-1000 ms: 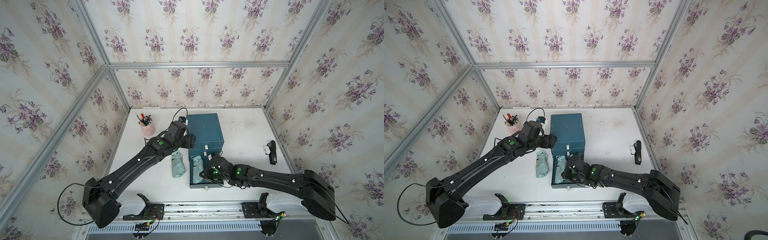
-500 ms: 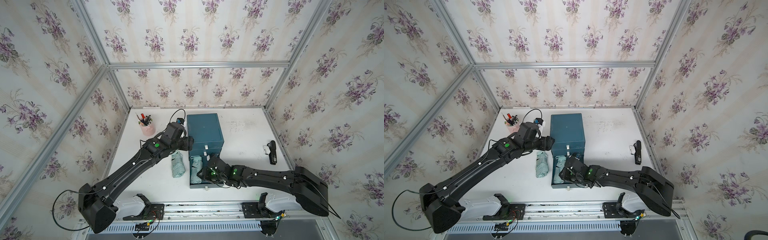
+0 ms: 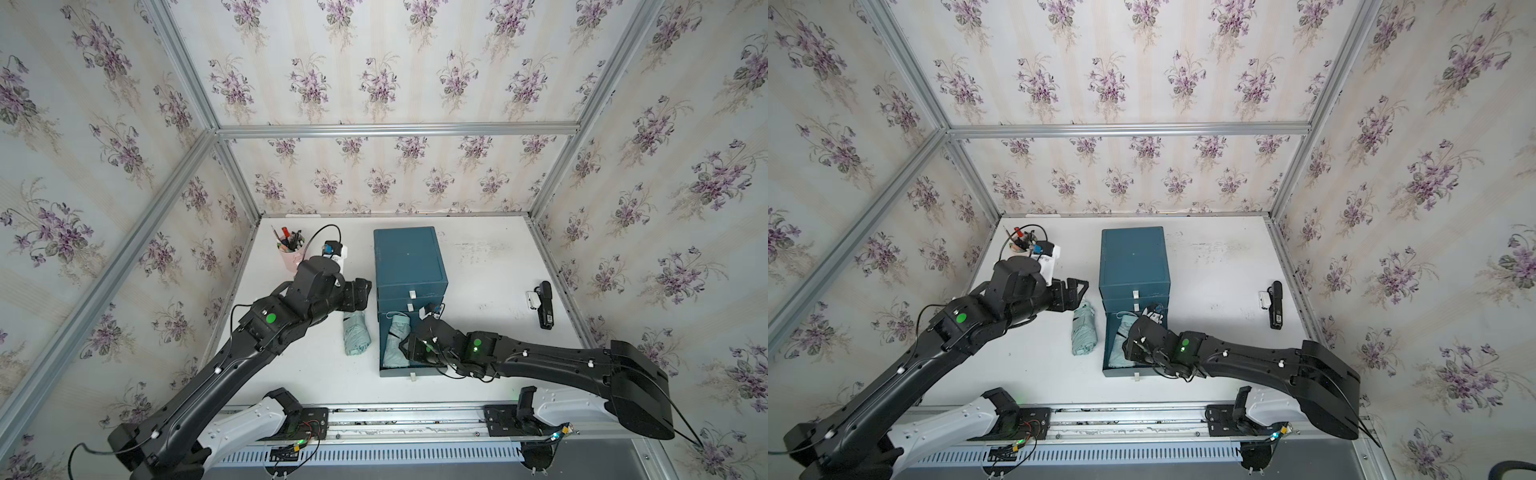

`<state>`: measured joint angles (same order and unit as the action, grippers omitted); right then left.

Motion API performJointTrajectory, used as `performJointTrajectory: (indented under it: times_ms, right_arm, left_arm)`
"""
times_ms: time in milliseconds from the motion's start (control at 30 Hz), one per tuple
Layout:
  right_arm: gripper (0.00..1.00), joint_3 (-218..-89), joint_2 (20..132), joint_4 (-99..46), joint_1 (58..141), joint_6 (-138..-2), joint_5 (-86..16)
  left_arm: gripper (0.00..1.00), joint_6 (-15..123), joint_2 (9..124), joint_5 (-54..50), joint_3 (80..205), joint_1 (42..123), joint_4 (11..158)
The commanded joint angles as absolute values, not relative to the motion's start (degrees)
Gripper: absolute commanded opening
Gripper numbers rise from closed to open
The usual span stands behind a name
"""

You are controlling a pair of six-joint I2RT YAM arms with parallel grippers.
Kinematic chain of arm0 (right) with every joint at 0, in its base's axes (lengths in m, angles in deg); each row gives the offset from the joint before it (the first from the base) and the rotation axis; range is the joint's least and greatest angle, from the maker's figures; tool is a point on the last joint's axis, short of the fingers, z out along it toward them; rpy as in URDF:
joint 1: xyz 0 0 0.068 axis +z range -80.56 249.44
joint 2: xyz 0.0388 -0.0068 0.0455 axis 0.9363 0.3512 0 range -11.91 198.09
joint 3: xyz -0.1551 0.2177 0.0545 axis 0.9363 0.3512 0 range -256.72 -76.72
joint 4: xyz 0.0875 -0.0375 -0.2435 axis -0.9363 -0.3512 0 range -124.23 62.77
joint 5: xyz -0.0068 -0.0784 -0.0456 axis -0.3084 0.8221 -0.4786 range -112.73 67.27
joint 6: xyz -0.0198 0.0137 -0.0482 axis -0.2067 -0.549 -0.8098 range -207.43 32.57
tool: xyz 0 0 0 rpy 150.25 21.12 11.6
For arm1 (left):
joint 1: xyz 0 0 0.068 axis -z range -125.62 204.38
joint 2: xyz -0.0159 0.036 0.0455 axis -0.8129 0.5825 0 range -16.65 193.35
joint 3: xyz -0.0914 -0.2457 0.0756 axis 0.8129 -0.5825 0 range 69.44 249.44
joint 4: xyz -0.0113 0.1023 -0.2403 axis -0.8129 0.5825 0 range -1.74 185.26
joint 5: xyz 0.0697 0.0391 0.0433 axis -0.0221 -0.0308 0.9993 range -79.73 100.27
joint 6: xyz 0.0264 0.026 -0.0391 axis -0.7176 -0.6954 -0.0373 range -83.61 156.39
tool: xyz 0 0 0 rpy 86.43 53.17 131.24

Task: Place the umbrella in the drawer by color
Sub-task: Place the umbrella in the drawer, then pick up the umbrella from the center of the board.

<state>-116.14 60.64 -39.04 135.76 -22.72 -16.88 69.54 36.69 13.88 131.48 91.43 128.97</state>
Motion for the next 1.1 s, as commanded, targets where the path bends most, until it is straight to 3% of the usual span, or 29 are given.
performJointTrajectory:
  times_ms: [0,200,400,1067]
  right_arm:
    - [0.49,-115.9,59.1,-41.7,137.8,-23.9,-11.3]
    - [0.49,-117.0,57.9,-40.4,144.4,-25.6,-4.9]
    - [0.48,-117.8,57.4,-40.4,148.2,-25.7,-1.9]
    - [0.47,-115.4,56.1,-36.4,151.4,-25.8,-1.5]
  left_arm:
    - [0.85,76.2,30.9,18.6,124.7,90.1,131.7]
    - [0.85,84.9,22.1,9.2,107.7,83.0,127.9]
    - [0.77,88.7,25.7,-8.4,95.5,73.4,114.1]
    - [0.56,84.8,48.6,-19.6,95.8,67.1,97.5]
